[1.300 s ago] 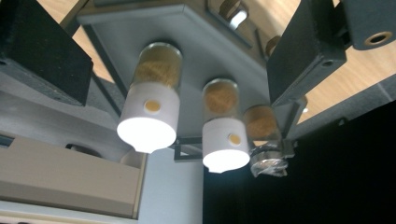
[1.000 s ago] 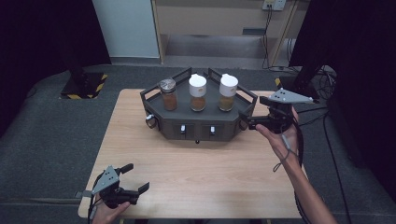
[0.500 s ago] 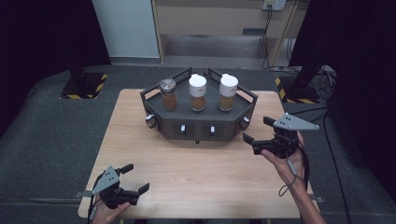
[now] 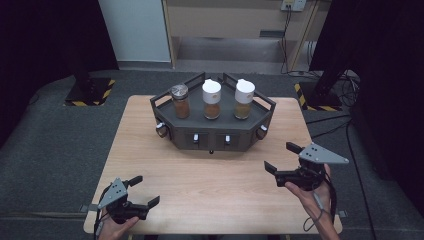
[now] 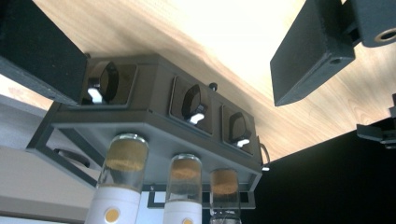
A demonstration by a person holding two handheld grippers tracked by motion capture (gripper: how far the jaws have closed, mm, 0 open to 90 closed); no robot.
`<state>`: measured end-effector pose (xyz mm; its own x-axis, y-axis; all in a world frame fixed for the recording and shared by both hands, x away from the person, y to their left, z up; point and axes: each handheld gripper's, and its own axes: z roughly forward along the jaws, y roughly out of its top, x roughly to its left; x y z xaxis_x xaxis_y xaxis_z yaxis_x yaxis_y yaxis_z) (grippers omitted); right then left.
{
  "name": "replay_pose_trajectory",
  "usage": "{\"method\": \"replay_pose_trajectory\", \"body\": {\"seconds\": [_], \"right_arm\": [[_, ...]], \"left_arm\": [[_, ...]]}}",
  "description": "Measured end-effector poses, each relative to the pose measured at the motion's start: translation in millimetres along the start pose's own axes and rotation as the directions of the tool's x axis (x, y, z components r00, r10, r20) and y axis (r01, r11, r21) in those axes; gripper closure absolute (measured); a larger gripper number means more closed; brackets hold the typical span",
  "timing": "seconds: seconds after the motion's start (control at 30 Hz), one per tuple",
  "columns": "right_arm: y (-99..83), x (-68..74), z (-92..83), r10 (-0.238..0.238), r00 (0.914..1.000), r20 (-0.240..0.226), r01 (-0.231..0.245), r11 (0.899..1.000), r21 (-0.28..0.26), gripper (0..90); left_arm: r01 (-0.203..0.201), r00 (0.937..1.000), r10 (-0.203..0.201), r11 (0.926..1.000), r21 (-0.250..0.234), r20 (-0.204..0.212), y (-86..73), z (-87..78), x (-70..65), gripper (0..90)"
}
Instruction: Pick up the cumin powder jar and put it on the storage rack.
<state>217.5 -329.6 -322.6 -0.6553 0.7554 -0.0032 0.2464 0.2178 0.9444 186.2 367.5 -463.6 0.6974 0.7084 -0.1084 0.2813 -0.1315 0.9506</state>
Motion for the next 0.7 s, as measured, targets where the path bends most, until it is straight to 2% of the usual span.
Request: {"method": "replay_pose_trajectory", "body": {"seconds": [0.37,0.7], "right_arm": [[-33.0,4.2,-17.6,0.015,0.9997,0.018,-0.015,1.000,0.010,4.5],[-62.8,5.9,-26.1,0.055,0.9982,0.022,-0.056,0.998,0.031,4.5]], "left_arm": [[0.002,1.0000,-0.002,1.0000,0.000,-0.001,0.0,-0.2,0.1,0.0],[0.000,1.0000,0.000,1.0000,0.000,0.001,0.1,-0.2,0.1,0.0]]}}
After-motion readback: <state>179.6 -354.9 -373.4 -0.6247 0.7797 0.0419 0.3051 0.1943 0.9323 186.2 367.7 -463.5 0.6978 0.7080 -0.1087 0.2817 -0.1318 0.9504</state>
